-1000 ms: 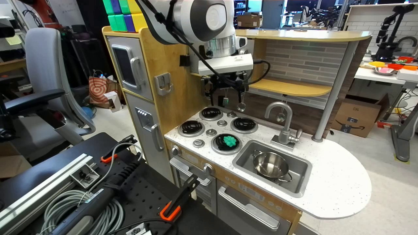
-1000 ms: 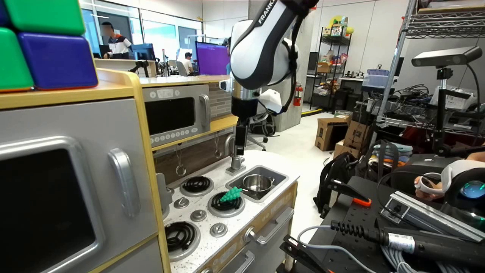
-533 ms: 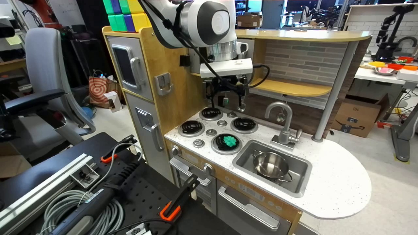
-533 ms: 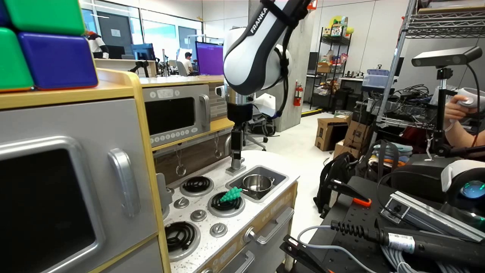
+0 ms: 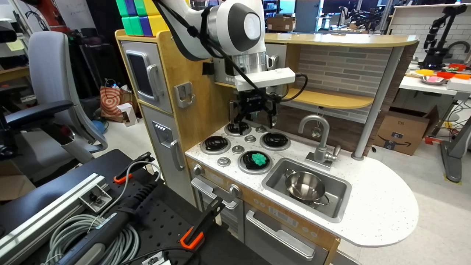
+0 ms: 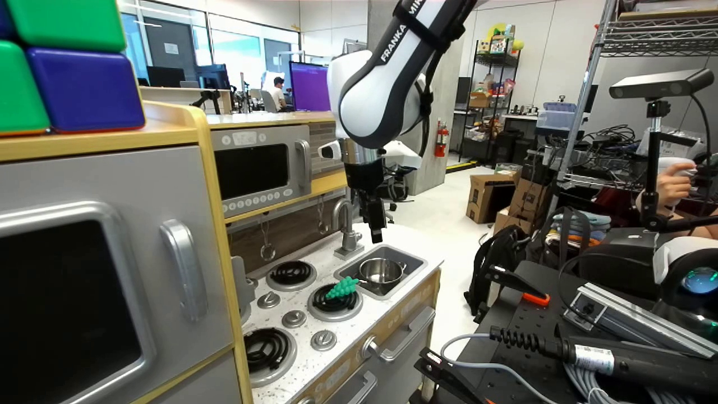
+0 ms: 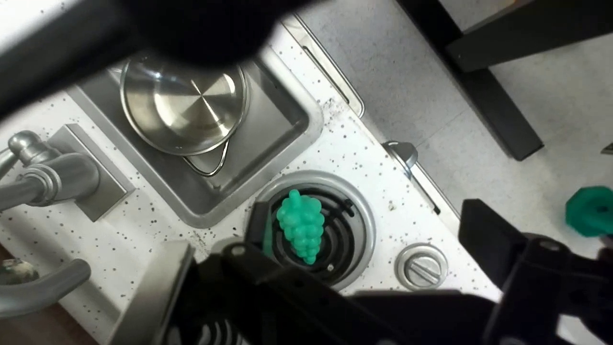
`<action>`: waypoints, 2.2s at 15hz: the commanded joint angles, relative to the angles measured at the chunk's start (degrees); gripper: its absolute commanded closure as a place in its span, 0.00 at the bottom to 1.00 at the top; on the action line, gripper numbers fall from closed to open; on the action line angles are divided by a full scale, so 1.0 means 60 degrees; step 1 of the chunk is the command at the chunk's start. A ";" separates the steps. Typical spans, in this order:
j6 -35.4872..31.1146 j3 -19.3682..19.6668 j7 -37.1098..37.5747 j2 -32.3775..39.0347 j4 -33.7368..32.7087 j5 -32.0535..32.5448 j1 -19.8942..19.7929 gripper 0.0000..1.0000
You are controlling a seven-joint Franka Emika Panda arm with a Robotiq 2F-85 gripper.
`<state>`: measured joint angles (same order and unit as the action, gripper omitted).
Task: Put the plastic grapes in the pot in the sink
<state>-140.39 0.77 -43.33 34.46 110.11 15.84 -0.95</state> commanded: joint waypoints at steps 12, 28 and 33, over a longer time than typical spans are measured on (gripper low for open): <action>-0.0330 -0.0443 -0.1465 0.1644 -0.1185 0.0137 -0.0238 0.00; -0.2884 -0.0031 0.0368 0.4238 -0.2999 0.0736 0.0090 0.00; -0.2340 -0.0181 0.0375 0.4533 -0.3440 0.0590 -0.0051 0.00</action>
<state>-156.61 -0.20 -42.01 59.05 93.25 18.81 -1.16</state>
